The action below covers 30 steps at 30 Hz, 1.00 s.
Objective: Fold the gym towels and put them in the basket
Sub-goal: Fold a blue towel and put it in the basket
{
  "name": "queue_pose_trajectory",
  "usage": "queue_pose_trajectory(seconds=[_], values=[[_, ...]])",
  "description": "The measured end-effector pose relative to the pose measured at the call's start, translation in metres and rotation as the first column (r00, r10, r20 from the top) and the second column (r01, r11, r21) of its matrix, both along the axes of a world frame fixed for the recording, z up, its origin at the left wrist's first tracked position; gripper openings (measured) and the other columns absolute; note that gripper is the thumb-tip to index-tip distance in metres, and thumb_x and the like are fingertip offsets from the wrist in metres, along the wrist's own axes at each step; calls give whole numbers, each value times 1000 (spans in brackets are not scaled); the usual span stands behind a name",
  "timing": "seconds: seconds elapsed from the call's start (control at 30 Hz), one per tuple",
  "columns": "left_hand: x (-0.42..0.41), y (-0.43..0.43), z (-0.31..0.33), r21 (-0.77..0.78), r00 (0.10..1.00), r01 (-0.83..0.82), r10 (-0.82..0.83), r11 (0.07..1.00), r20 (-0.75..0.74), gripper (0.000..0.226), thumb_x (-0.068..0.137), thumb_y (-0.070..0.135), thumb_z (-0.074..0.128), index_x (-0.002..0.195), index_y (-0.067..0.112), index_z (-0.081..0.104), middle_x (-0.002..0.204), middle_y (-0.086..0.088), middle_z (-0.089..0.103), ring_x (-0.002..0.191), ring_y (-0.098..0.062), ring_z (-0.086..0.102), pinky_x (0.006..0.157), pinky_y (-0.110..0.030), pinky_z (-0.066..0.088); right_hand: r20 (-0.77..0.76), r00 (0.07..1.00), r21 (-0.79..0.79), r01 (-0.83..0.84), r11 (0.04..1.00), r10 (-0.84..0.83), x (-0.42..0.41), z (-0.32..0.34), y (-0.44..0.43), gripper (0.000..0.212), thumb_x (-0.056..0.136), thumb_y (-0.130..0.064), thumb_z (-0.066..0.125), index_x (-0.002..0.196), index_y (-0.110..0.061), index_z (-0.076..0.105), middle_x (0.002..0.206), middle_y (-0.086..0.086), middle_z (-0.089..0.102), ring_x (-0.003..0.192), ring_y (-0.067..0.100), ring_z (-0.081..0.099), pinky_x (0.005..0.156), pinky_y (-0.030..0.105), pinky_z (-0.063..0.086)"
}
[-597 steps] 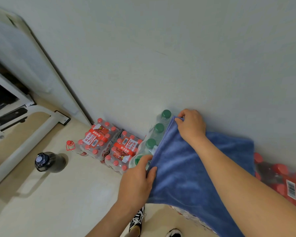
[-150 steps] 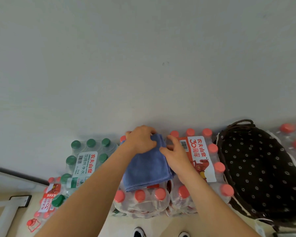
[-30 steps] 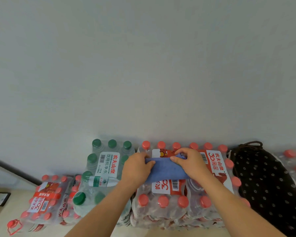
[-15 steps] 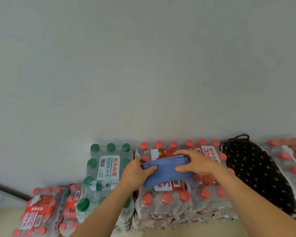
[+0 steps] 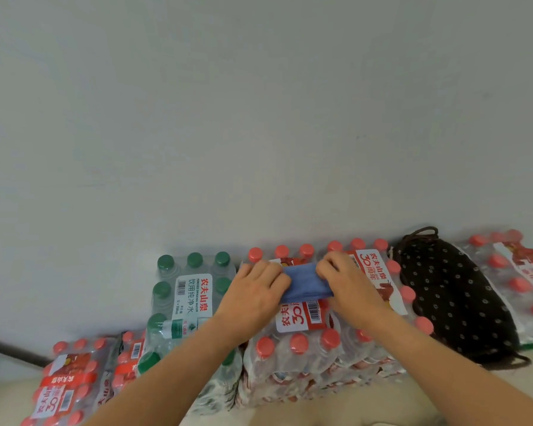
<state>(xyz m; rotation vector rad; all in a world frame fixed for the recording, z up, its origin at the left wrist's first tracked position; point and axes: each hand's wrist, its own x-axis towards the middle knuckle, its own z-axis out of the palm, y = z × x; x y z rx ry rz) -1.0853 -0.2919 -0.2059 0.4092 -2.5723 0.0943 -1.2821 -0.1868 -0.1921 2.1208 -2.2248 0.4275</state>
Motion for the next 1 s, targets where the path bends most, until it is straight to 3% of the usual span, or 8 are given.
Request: queue_pose_trajectory(seconds=[0.07,0.2,0.37,0.53,0.67,0.77,0.87,1.0], values=[[5,5,-18,-13,999,29,-28,999,41,21,72,19,67,86,17,52,87,-1,54,78,-19,43,68,-30,29,-113,993,-24,-25,999,22,5,-19,11,53,54,6,77,89,-14,43,95,7,52,81,23,51,52,28,45],[12,15,-33,73,998,4,-8,997,55,16,72,22,65,84,19,56,89,1,58,81,-20,50,69,-30,29,-118,993,-30,7,1000,-11,13,-30,25,48,57,-3,78,91,-14,45,99,7,51,85,24,49,56,30,43],[19,31,-27,286,994,-102,108,953,-4,17,86,39,55,79,27,65,87,13,62,84,-12,55,71,-30,35,0,997,66,83,994,-83,18,-22,36,26,68,-33,53,89,-20,44,107,-2,46,91,15,46,69,26,41],[7,35,-25,735,913,-270,408,621,-9,23,89,39,56,108,27,63,75,14,53,75,-12,50,65,-25,39,161,964,37,210,977,-213,21,-25,23,35,87,-48,49,71,-17,46,88,-5,43,78,12,44,60,25,38],[5,39,-31,908,860,-229,510,350,21,49,82,33,70,128,32,51,101,3,59,89,-16,57,75,-24,46,518,766,138,366,920,-382,27,-27,20,23,83,-31,70,90,-17,53,104,-4,42,93,12,48,84,27,42],[4,32,-33,936,852,-249,516,250,89,55,77,37,74,127,27,54,114,3,55,93,-11,56,81,-24,46,697,533,288,406,868,-480,25,-26,20,63,78,-29,78,129,-20,42,124,-4,41,111,12,45,95,27,40],[7,28,-31,924,861,-283,492,257,127,49,75,36,77,119,20,61,111,2,54,93,-11,52,81,-22,41,777,371,392,347,852,-509,20,-27,21,68,76,-26,80,133,-17,43,123,-3,55,113,16,55,93,30,47],[7,41,-29,924,849,-231,527,303,40,39,74,24,79,105,28,56,102,9,54,94,-10,53,80,-22,41,768,379,396,352,848,-516,14,-30,26,61,73,-23,82,126,-20,52,116,-6,62,105,14,60,88,30,52]])
